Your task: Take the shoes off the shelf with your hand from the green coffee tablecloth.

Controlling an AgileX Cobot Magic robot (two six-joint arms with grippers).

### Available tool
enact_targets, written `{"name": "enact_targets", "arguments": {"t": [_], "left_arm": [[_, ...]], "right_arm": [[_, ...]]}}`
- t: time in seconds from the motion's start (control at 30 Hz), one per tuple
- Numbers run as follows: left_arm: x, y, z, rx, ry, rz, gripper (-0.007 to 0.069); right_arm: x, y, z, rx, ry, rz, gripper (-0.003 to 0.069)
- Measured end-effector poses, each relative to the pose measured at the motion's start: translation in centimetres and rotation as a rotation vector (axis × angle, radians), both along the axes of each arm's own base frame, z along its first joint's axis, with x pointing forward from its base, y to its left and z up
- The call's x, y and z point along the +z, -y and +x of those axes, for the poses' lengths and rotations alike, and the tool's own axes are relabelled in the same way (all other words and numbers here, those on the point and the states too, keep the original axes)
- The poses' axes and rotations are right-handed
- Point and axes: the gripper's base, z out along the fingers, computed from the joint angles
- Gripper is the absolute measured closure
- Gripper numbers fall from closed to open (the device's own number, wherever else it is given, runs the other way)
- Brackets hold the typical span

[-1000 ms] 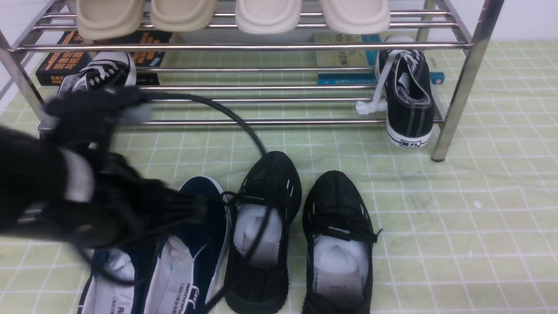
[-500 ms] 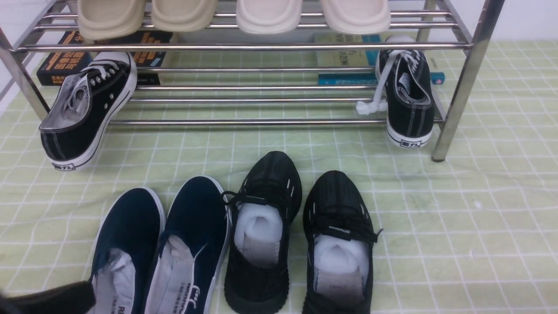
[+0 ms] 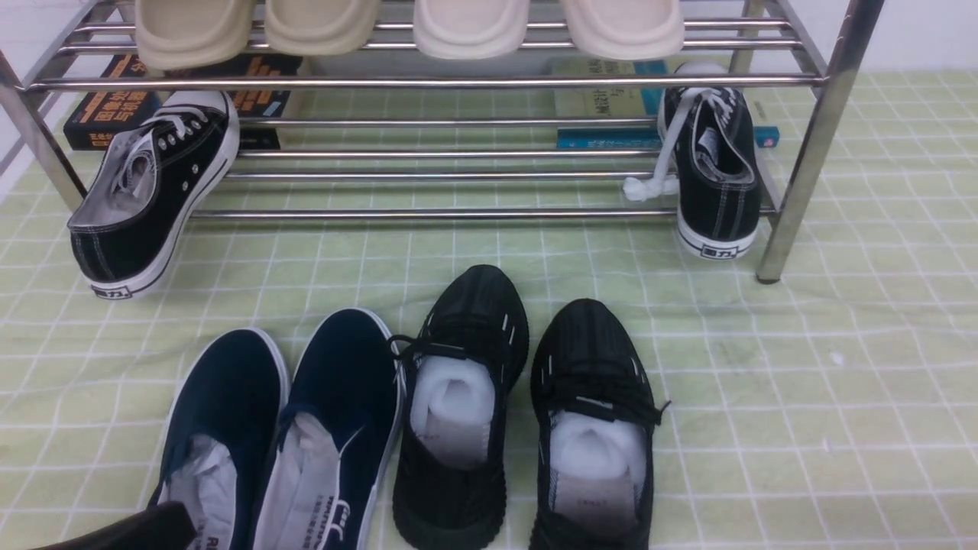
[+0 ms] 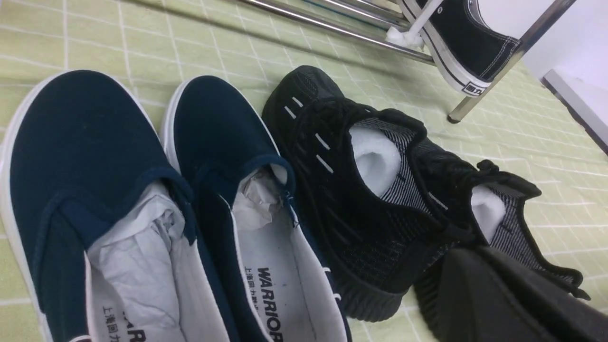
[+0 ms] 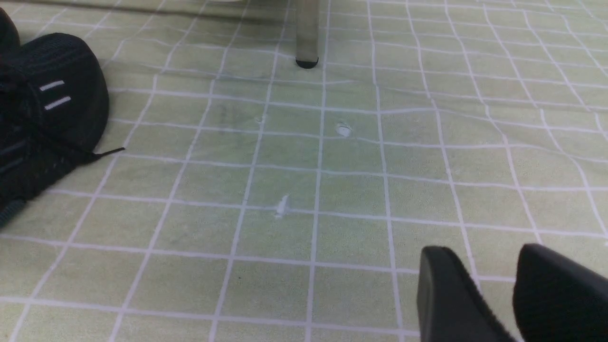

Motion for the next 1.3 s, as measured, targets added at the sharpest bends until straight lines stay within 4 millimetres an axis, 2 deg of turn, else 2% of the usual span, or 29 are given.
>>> {"name": "enact_targets", "arguments": {"t": [0.17,0.3,0.47,0.67,0.77,0.97,1.3], "left_arm": [[-0.5,0.0,0.1,0.001,-0.002,0.030,0.0607],[-2.7,-0.3,0.4,0.053,-0.038,0.093,0.0607],[-5.4,-1.5,0.6,0.260,-0.101,0.130,0.0605],[-6.8,-2.7,0.6,0.456,-0.126,0.196,0.0598],[-7.2,-3.0,0.3,0.495,-0.116,0.245,0.0594],[-6.8,-3.1,-0.1,0.511,-0.051,0.244,0.0589],[-6.8,-3.0,-0.1,0.494,-0.039,0.249,0.0581]], "right_arm": [[0.0,0.0,0.0,0.000,0.000,0.000,0.0421],[0.0,0.0,0.0,0.000,0.000,0.000,0.0421],[0.0,0.0,0.0,0.000,0.000,0.000,0.0421],[0.0,0.0,0.0,0.000,0.000,0.000,0.0421],[0.0,0.0,0.0,0.000,0.000,0.000,0.0421],[0.0,0.0,0.0,0.000,0.000,0.000,0.0421],[0.0,0.0,0.0,0.000,0.000,0.000,0.0421]]}}
